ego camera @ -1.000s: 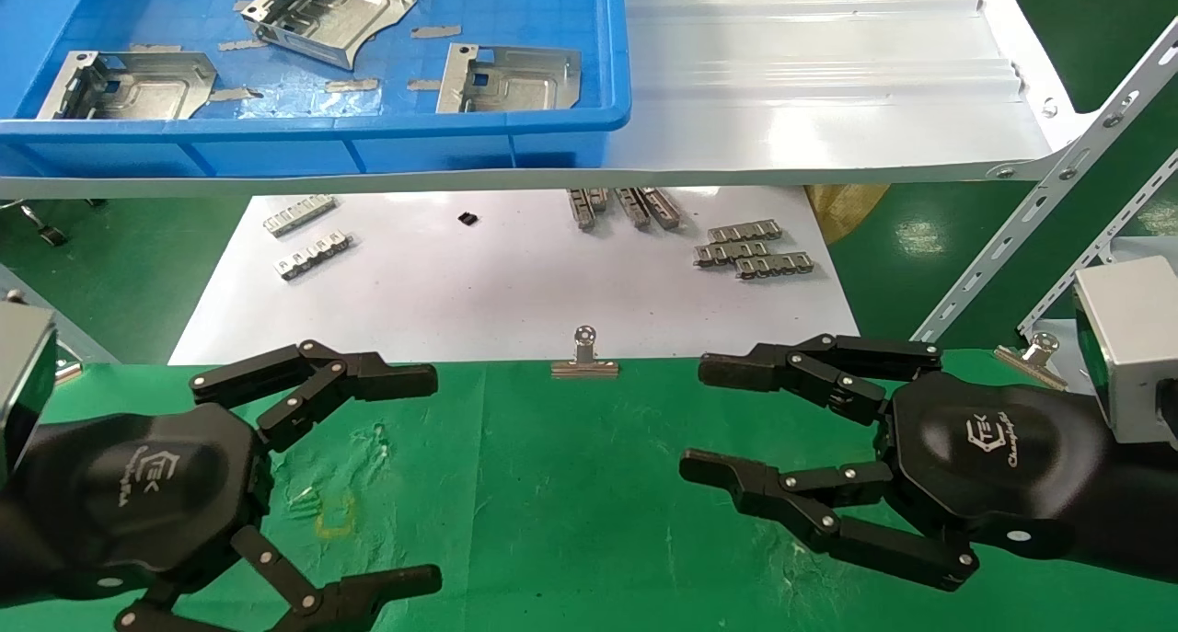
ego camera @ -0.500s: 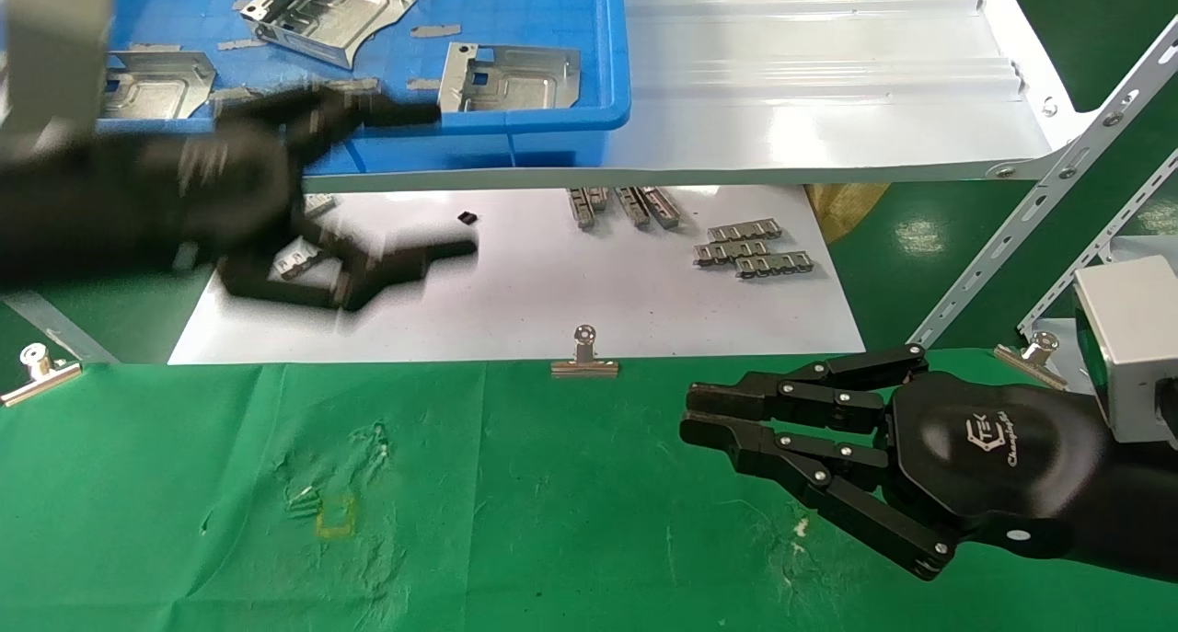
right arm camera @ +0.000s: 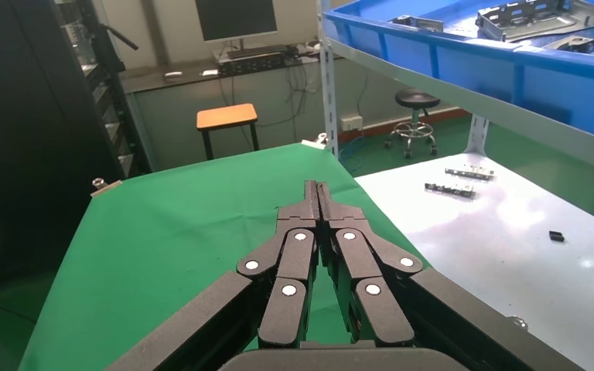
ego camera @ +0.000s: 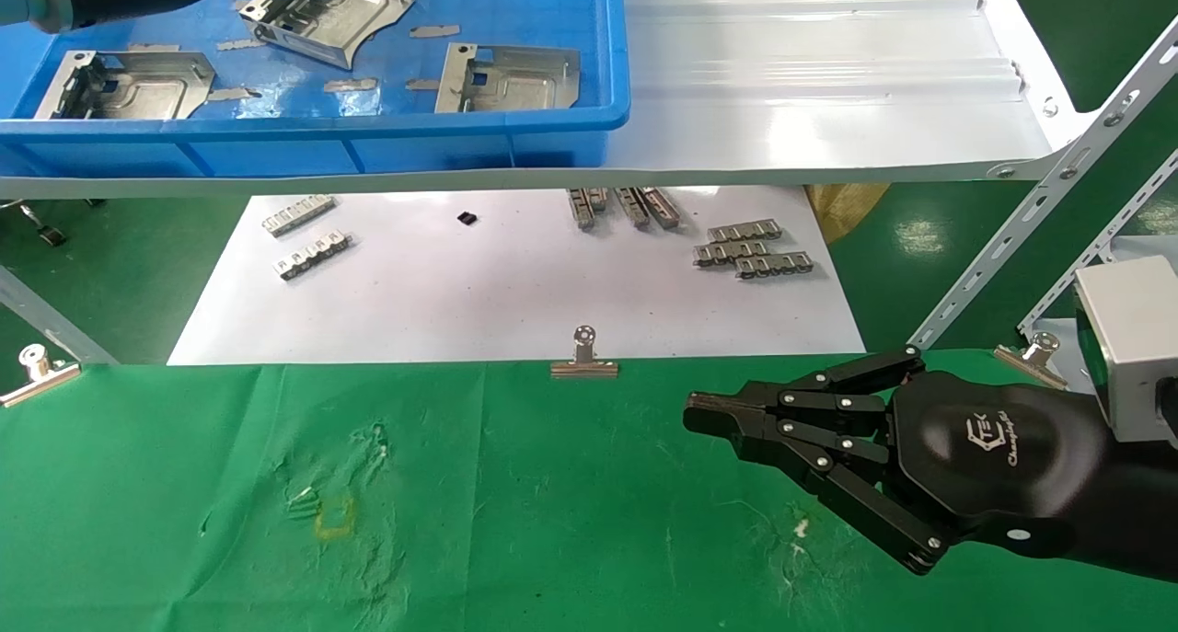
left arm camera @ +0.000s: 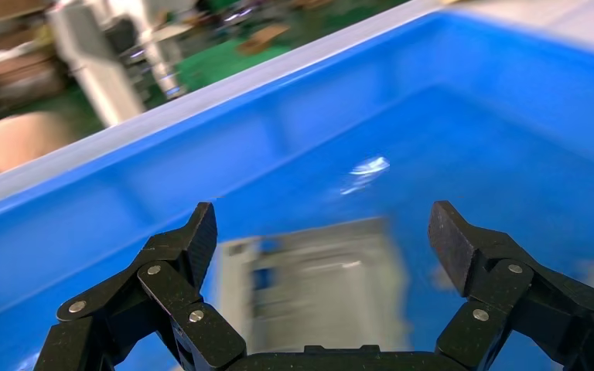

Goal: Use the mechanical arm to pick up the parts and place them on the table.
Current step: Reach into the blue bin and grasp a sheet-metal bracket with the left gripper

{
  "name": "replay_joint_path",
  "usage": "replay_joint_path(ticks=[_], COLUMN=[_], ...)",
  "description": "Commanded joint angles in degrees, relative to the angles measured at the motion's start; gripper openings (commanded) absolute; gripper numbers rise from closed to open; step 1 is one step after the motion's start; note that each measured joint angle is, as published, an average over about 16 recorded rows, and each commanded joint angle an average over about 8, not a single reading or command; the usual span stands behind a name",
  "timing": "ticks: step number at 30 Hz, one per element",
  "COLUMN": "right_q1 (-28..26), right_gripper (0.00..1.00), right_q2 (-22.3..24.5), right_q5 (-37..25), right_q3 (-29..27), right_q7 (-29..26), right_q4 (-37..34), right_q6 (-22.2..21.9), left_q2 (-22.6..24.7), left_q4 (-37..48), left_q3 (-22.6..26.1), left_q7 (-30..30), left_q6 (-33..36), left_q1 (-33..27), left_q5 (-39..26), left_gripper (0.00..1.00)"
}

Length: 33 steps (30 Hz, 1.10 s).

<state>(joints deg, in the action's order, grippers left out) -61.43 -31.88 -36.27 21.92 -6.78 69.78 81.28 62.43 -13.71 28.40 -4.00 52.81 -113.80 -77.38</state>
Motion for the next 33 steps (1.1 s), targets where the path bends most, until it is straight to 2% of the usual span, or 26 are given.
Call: replay_joint_path(ticks=[1, 2, 3, 12, 13, 19, 21, 33], right_q1=[0.0, 0.0, 0.0, 0.0, 0.0, 0.0, 0.0, 0.0], right_gripper=[0.00, 0.00, 0.00, 0.02, 0.08, 0.83, 1.00, 1.00], right_q2=[0.0, 0.0, 0.0, 0.0, 0.0, 0.0, 0.0, 0.0], right_q5=[0.0, 0.0, 0.0, 0.0, 0.0, 0.0, 0.0, 0.0], right_q3=[0.0, 0.0, 0.0, 0.0, 0.0, 0.0, 0.0, 0.0], right_q7=[0.0, 0.0, 0.0, 0.0, 0.0, 0.0, 0.0, 0.0], right_q4=[0.0, 0.0, 0.0, 0.0, 0.0, 0.0, 0.0, 0.0], right_q6=[0.0, 0.0, 0.0, 0.0, 0.0, 0.0, 0.0, 0.0], left_q2=[1.4, 1.7, 2.0, 3.1, 3.2, 3.4, 3.5, 3.7], left_q4=[3.7, 4.9, 5.9, 10.5, 10.8, 11.9, 12.2, 13.3], left_q3=[0.7, 1.0, 1.3, 2.7, 2.8, 2.8, 2.8, 2.7], left_q7=[0.7, 0.9, 1.0, 1.8, 1.9, 2.3, 2.4, 2.4], left_q6=[-3.6, -4.4, -5.1, -6.4, -6.4, -6.7, -6.8, -7.7], left_q1=[-1.6, -2.1, -2.4, -4.3, -4.4, -4.9, -5.0, -5.1], left_q5=[-1.6, -2.2, -2.7, -4.8, -4.9, -5.0, -5.0, -4.8], left_gripper=[0.21, 0.08, 0.00, 0.00, 0.00, 0.00, 0.00, 0.00])
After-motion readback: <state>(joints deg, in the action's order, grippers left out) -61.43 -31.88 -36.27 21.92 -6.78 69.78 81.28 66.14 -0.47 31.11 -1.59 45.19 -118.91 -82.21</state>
